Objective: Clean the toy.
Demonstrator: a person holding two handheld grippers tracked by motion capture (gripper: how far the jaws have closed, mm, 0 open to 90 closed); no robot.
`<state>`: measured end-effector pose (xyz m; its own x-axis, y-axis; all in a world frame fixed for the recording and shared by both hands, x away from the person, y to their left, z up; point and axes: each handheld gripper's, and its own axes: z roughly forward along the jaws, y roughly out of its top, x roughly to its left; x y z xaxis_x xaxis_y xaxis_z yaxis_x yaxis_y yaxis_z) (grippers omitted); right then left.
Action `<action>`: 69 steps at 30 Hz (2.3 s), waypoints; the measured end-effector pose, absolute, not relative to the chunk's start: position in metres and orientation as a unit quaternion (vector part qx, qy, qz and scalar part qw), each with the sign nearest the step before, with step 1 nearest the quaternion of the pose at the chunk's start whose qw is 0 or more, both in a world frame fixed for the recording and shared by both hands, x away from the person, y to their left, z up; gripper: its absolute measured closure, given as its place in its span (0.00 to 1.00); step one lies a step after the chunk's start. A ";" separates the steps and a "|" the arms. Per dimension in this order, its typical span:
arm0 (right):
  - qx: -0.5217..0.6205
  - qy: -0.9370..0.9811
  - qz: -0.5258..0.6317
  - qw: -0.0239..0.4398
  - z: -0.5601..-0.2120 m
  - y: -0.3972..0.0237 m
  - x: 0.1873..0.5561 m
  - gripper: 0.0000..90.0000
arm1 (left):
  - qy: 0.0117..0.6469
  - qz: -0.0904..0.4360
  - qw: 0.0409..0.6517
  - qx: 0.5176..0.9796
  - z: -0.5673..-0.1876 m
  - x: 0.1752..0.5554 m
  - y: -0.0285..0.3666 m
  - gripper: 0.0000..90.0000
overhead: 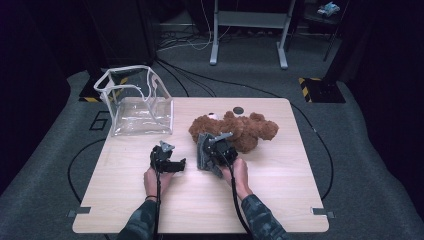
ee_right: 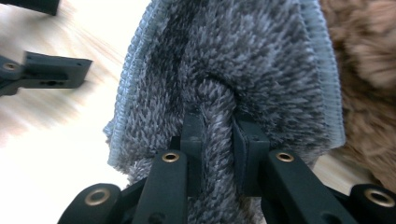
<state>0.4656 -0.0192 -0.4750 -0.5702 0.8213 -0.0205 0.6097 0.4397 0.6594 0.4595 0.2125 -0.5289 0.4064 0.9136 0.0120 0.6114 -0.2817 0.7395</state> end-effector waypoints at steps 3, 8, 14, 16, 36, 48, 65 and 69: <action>0.423 0.825 0.326 0.185 -0.463 -0.022 0.461 0.85 | 0.497 0.227 0.336 0.767 -0.529 0.459 0.211 0.14; 0.405 0.805 0.373 0.222 -0.418 -0.022 0.458 0.84 | 0.493 0.232 0.335 0.769 -0.529 0.459 0.211 0.14; 0.414 0.791 0.376 0.250 -0.404 -0.015 0.475 0.83 | 0.491 0.232 0.333 0.771 -0.529 0.458 0.210 0.14; 0.423 0.792 0.369 0.242 -0.409 -0.010 0.482 0.84 | 0.491 0.231 0.333 0.771 -0.529 0.458 0.210 0.14; 0.407 0.810 0.357 0.226 -0.414 -0.012 0.469 0.84 | 0.489 0.234 0.334 0.771 -0.529 0.458 0.209 0.14; 0.408 0.812 0.358 0.216 -0.415 0.014 0.498 0.84 | 0.490 0.234 0.334 0.770 -0.529 0.458 0.208 0.14; 0.428 0.838 0.294 0.168 -0.468 -0.012 0.480 0.84 | 0.488 0.238 0.334 0.770 -0.529 0.457 0.208 0.14; 0.442 0.827 0.300 0.175 -0.467 -0.033 0.472 0.84 | 0.488 0.238 0.334 0.770 -0.529 0.457 0.208 0.14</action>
